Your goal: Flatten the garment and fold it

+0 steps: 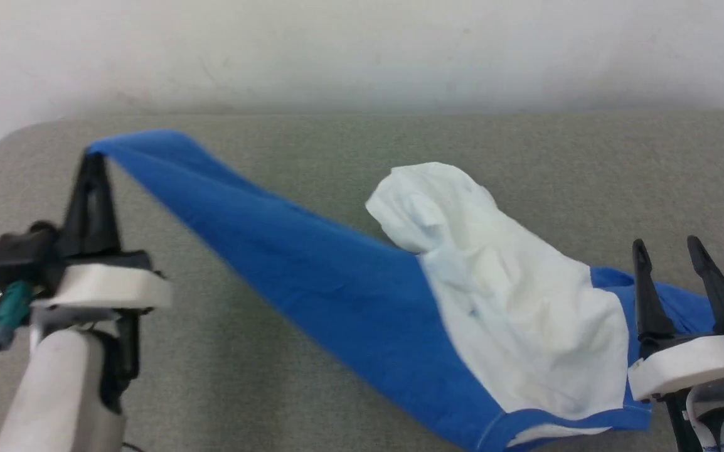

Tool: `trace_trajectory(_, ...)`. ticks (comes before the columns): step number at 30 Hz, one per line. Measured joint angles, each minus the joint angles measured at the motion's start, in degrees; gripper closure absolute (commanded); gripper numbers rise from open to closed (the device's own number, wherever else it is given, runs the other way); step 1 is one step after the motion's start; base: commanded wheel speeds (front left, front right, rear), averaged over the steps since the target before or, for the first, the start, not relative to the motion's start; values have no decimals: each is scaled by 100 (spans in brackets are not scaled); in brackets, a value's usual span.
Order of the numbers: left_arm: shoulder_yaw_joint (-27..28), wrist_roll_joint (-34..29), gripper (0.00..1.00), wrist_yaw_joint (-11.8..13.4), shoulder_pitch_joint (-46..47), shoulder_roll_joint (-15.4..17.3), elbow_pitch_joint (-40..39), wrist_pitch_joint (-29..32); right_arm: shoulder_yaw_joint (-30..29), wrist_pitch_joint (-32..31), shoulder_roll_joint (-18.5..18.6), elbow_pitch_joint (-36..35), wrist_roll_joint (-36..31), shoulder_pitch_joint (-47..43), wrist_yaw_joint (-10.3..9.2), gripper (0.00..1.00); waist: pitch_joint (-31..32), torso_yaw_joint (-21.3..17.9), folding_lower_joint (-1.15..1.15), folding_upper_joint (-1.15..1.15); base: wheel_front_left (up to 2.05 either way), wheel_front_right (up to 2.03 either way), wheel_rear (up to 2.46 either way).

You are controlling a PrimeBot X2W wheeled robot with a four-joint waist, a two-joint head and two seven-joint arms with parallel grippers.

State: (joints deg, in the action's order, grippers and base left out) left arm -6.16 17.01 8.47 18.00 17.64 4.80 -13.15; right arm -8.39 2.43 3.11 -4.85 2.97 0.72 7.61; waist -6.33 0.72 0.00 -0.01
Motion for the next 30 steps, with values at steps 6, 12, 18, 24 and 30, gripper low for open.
trace_trajectory(6,680,172,100,387,-540,125,151,-93,81,-138,-2,-1,-8,-23,0,0,70,307,0,0,0,0,0)
trace_trajectory(12,606,367,0,319,-690,186,1144,489,153,-218,-5,31,-31,-22,0,0,-16,417,0,1,0,0,0)
trace_trajectory(18,550,377,0,266,-455,85,1467,156,154,-291,-4,114,-31,-24,0,0,-6,439,0,1,0,0,0)
trace_trajectory(24,272,154,0,-86,-398,-102,726,-145,157,-434,51,136,-38,-65,0,0,191,485,0,1,0,0,0)
trace_trajectory(30,-73,-414,0,-327,-862,-472,-430,-158,525,-1112,515,198,164,-72,0,0,326,661,0,1,0,0,0)
